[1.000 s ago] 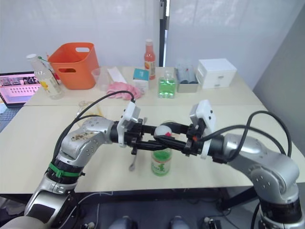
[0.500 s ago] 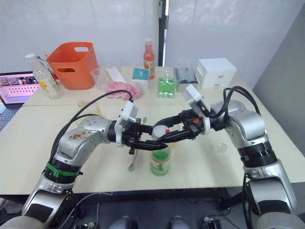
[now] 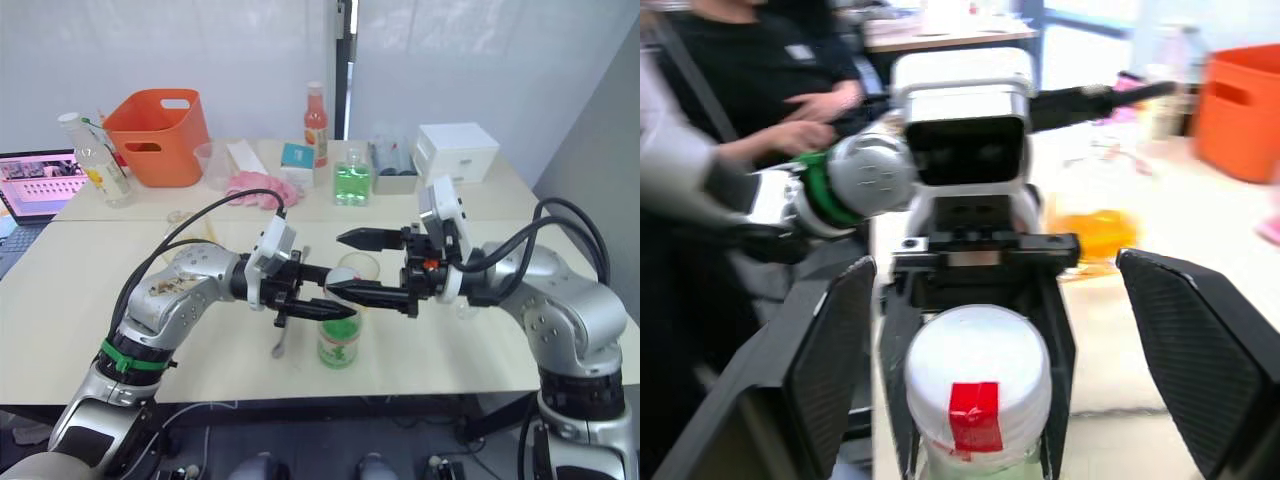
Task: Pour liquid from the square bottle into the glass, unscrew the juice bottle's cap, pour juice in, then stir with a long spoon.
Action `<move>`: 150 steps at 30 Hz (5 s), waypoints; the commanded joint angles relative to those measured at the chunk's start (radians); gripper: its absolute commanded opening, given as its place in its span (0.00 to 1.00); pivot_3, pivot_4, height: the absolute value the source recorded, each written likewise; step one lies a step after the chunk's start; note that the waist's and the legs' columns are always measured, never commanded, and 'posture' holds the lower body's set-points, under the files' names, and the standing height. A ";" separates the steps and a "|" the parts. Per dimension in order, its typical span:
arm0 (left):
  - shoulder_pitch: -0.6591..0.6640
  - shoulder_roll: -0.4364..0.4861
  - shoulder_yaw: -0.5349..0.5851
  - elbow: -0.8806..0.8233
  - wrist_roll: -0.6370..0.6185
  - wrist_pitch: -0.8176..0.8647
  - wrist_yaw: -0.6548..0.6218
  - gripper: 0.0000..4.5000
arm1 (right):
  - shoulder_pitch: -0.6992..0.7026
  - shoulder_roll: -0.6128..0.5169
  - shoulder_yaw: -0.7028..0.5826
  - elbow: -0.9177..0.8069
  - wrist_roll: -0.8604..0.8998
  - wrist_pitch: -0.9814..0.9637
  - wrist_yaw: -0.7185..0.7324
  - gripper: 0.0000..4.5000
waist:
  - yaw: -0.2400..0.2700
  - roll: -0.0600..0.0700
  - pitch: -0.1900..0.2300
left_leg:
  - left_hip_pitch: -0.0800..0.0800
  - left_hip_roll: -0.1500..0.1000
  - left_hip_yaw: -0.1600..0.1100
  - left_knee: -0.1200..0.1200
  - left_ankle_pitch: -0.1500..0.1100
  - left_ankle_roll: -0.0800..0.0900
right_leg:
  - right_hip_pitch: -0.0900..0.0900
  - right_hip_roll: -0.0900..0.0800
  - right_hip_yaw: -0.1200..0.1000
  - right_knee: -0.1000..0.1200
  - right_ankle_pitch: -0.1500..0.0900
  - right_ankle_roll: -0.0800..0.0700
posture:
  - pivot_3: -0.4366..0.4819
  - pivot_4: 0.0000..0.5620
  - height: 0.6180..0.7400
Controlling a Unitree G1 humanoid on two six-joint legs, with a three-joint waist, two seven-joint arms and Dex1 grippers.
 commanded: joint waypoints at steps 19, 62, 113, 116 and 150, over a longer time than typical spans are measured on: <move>-0.017 -0.002 -0.016 0.049 0.025 -0.020 -0.040 0.38 | 0.148 0.038 -0.050 -0.413 0.367 0.159 -0.934 0.66 | -0.001 0.000 0.000 | 0.000 0.000 0.000 0.000 0.000 0.000 | 0.000 0.000 0.000 -0.001 0.000 0.000 | 0.48 0.27 0.79; 0.004 0.002 -0.025 0.016 0.033 -0.013 0.001 0.38 | -0.053 -0.081 -0.096 -0.017 0.221 0.043 -0.059 1.00 | 0.002 0.000 0.000 | -0.001 0.000 -0.002 0.000 -0.001 0.001 | 0.001 0.000 0.000 -0.002 0.000 0.000 | 0.48 0.27 0.79; 0.017 0.011 -0.033 -0.011 0.026 0.022 -0.022 0.38 | -0.422 -0.075 0.398 0.609 -0.172 -0.195 0.617 0.75 | -0.010 0.001 0.000 | 0.000 0.000 -0.001 0.000 0.000 0.001 | 0.001 0.001 0.000 -0.002 0.000 0.000 | 0.48 0.27 0.79; 0.011 0.007 -0.033 -0.002 0.028 0.020 -0.021 0.38 | -0.386 -0.085 0.283 0.528 -0.101 -0.134 0.540 0.97 | -0.004 0.001 0.000 | -0.001 0.000 -0.001 0.000 0.000 0.001 | 0.001 0.001 0.000 -0.001 0.000 0.000 | 0.48 0.27 0.79; 0.021 0.004 -0.036 0.032 0.028 -0.016 -0.056 0.38 | 0.208 -0.105 -0.015 -0.395 0.537 -0.020 -1.006 0.72 | 0.000 -0.001 -0.001 | -0.001 -0.001 -0.002 0.000 0.000 0.001 | 0.002 0.000 0.001 -0.003 0.000 0.001 | 0.48 0.27 0.79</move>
